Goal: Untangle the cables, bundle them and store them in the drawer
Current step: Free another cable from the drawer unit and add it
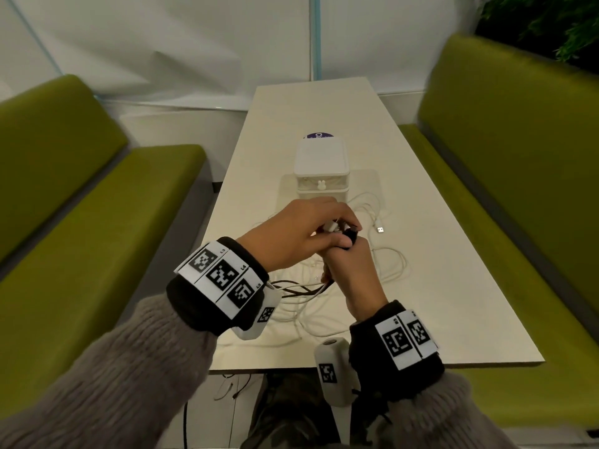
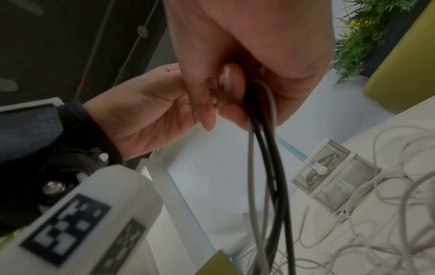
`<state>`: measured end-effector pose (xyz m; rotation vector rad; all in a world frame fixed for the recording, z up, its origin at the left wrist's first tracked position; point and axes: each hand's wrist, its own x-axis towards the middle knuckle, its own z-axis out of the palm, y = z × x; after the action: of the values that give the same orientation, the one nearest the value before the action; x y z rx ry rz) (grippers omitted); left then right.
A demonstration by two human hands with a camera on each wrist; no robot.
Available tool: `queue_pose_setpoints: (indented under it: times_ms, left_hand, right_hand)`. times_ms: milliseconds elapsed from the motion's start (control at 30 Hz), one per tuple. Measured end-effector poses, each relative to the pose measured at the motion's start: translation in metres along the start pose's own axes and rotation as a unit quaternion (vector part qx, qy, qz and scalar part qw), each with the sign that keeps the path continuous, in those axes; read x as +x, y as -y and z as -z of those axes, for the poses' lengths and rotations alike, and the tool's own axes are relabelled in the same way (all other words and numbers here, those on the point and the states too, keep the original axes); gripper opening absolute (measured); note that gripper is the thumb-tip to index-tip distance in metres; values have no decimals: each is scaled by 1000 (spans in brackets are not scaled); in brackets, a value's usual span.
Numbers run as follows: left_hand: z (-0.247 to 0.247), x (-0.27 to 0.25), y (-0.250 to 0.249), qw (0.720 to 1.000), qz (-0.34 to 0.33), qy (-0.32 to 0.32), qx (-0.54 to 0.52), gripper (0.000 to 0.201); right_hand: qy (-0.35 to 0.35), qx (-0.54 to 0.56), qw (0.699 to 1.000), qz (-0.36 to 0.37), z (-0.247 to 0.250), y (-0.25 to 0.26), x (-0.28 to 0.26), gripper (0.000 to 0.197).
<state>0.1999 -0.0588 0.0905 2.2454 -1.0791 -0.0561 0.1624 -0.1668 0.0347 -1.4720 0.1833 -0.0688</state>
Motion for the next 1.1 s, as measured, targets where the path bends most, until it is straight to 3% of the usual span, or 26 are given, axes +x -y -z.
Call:
queue_pose_setpoints:
  times_ms: [167, 267, 467, 567, 733, 900, 1100]
  left_hand:
    - [0, 1, -2, 994, 57, -1, -91, 26]
    - [-2, 0, -2, 980, 93, -60, -166, 31]
    - [-15, -5, -6, 946, 77, -148, -278, 26]
    - [-22, -6, -7, 923, 79, -176, -333, 26]
    - [-26, -6, -5, 938, 77, -156, -301, 22]
    - [-29, -9, 6, 954, 83, -104, -270, 21]
    - [-30, -5, 8, 965, 91, -68, -237, 24]
  right_hand:
    - [-7, 28, 1000, -5, 4, -4, 5, 14]
    - [-14, 62, 998, 8, 3, -8, 1, 16]
    - [6, 101, 995, 18, 3, -2, -3, 19]
    - [2, 85, 996, 11, 1, -7, -3, 33]
    - [35, 74, 997, -8, -4, -11, -8, 39]
    - [-11, 116, 993, -8, -3, -16, -7, 35]
    - [-8, 85, 996, -15, 2, -25, -6, 38]
